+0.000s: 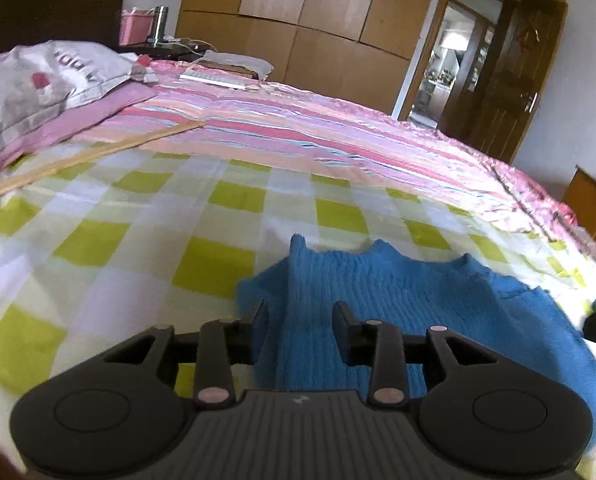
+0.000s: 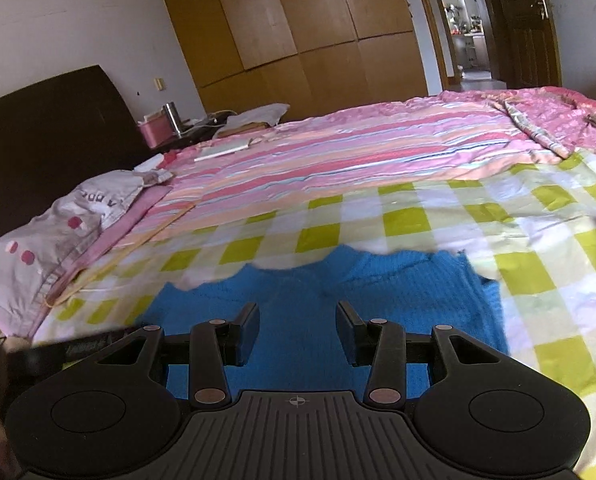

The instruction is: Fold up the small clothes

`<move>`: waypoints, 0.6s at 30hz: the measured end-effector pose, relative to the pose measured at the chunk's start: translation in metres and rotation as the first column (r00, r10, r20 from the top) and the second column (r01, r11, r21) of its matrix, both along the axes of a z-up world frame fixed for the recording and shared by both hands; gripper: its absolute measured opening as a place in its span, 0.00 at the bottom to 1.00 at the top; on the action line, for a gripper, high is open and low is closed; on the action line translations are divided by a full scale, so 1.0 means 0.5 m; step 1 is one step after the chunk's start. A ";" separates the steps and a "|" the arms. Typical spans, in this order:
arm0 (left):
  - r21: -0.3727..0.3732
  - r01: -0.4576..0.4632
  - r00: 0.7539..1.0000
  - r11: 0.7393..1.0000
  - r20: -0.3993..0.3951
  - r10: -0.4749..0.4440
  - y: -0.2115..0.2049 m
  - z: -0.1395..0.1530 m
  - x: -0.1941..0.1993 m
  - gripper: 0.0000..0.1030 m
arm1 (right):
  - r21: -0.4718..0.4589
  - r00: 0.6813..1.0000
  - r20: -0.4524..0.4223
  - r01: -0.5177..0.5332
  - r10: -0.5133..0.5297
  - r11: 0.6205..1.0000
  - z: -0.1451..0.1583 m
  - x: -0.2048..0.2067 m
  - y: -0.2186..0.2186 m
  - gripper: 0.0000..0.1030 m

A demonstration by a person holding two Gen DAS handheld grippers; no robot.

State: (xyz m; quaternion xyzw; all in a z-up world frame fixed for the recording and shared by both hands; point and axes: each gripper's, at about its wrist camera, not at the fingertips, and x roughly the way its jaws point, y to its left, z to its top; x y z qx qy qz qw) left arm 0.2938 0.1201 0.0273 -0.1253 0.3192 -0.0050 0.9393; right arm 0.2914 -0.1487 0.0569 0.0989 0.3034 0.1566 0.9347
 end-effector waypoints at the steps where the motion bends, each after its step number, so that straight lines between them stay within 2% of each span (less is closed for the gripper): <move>1: 0.010 0.005 1.000 1.000 -0.005 -0.005 -0.003 -0.003 0.010 0.39 | -0.002 1.000 0.000 0.003 -0.003 1.000 -0.001 -0.003 -0.007 0.40; 6: 0.054 0.019 1.000 0.998 -0.021 -0.018 -0.018 -0.010 0.040 0.37 | 0.004 0.999 -0.012 0.029 -0.029 1.000 -0.013 -0.006 -0.041 0.40; 7: 0.066 0.022 1.000 0.998 -0.019 -0.020 -0.021 -0.009 0.041 0.33 | 0.007 0.999 -0.012 0.035 -0.035 0.999 -0.015 -0.007 -0.048 0.40; 8: 0.079 0.027 0.999 0.997 -0.018 -0.026 -0.025 -0.009 0.043 0.20 | 0.009 0.999 -0.013 0.042 -0.042 0.999 -0.018 -0.007 -0.055 0.40; 9: 0.087 0.028 0.999 0.996 -0.023 -0.026 -0.027 -0.009 0.044 0.13 | 0.012 0.999 -0.016 0.051 -0.050 0.999 -0.021 -0.006 -0.064 0.40; 13: 0.073 0.001 1.000 0.997 0.017 -0.003 -0.016 0.004 0.029 0.12 | 0.022 0.995 -0.023 0.099 -0.099 0.995 -0.035 -0.008 -0.100 0.40; 16: 0.016 -0.046 0.996 0.999 0.082 0.044 0.017 0.032 -0.004 0.12 | 0.035 0.990 -0.014 0.139 -0.139 0.990 -0.039 -0.011 -0.132 0.40; 18: 0.001 -0.070 0.994 0.998 0.083 0.069 0.034 0.035 -0.014 0.12 | 0.039 0.987 -0.015 0.160 -0.160 0.986 -0.043 -0.006 -0.149 0.40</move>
